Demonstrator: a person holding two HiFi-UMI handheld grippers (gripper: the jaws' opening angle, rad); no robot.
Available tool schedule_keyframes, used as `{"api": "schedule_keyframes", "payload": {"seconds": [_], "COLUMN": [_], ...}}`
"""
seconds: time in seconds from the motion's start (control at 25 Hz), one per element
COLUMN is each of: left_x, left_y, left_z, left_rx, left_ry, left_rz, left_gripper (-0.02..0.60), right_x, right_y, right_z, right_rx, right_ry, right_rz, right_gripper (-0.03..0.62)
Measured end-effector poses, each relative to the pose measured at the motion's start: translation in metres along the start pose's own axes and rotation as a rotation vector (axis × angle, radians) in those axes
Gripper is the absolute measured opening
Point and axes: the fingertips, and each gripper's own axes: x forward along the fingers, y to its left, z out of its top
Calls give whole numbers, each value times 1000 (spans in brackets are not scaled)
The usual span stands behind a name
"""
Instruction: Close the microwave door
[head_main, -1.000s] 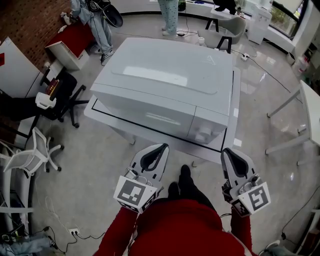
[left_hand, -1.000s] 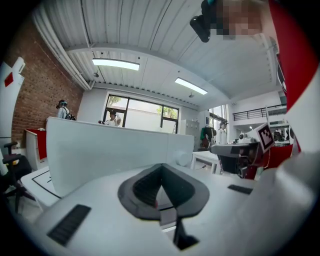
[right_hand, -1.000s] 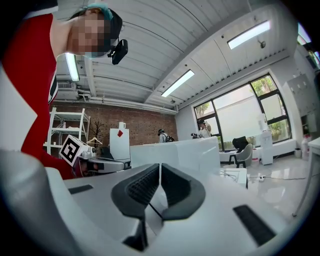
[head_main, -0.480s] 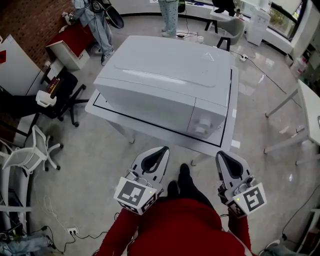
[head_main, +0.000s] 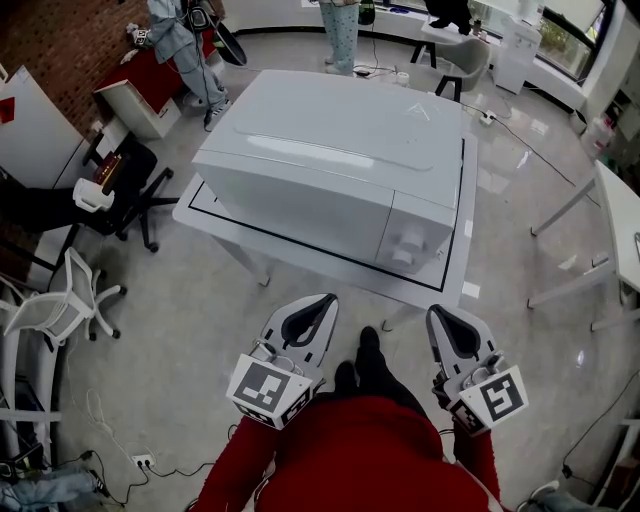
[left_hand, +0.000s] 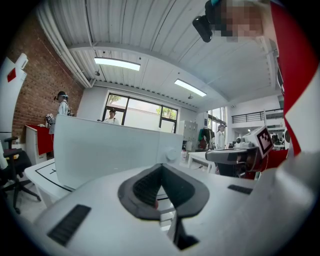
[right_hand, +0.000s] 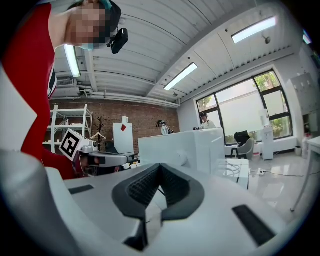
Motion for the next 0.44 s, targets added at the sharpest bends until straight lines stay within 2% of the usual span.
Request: {"api": "schedule_keyframes", "payload": {"seconds": [0.28,0.44], "left_x": [-3,-3], "left_y": [3,0], "left_z": [-3,-5], "left_rx": [4,4], "left_ry": [7,14], "left_rz": [7,5], "left_gripper": [11,11], "right_x": [-1,-3], "right_y": [1,1], "right_z": [-14,-16], "right_rx": [14,18], "right_ry": [77,77], "right_rz": [-6,-9], "right_gripper": [14,14]}}
